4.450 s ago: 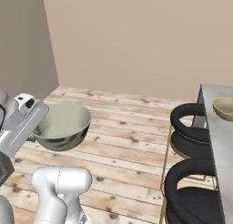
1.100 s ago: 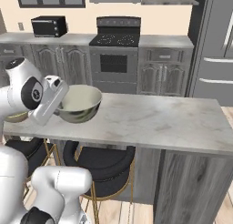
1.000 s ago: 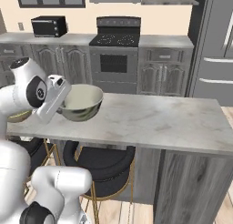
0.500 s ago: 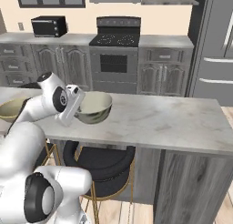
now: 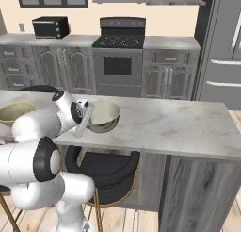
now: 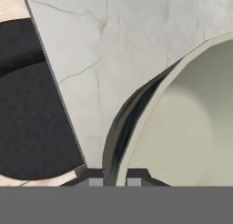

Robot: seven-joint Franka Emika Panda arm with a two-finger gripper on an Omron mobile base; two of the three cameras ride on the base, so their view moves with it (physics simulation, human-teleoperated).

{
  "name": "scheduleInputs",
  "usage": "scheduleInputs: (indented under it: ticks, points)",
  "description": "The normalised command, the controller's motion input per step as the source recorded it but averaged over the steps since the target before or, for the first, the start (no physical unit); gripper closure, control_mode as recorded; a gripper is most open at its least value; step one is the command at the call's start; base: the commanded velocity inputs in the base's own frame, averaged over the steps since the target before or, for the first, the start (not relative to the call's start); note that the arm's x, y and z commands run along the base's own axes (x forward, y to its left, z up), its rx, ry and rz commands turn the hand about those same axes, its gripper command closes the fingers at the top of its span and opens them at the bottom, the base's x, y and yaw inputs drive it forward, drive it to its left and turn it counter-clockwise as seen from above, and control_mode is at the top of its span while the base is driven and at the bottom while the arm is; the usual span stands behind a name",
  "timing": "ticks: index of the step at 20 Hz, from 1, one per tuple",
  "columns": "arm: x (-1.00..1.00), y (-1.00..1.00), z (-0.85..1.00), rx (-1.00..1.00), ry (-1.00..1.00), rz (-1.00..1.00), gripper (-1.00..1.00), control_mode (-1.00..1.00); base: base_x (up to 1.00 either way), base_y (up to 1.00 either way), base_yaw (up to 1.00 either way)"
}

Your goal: Pick up the bowls from the cabinet and place each bowl in front of a stool on the dining counter.

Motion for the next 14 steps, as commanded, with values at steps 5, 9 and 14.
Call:
scheduleInputs:
  ticks: [5, 9, 14]
  points:
    - [0.48, -0.04, -0.29, -0.03, 0.03, -0.01, 1.00, -1.00, 0.00, 0.00, 0.00]
    - [0.38, -0.06, -0.26, -0.03, 0.07, -0.02, 1.00, -1.00, 0.00, 0.00, 0.00]
    - [0.31, -0.05, -0.24, 0.00, 0.04, -0.02, 1.00, -1.00, 0.00, 0.00, 0.00]
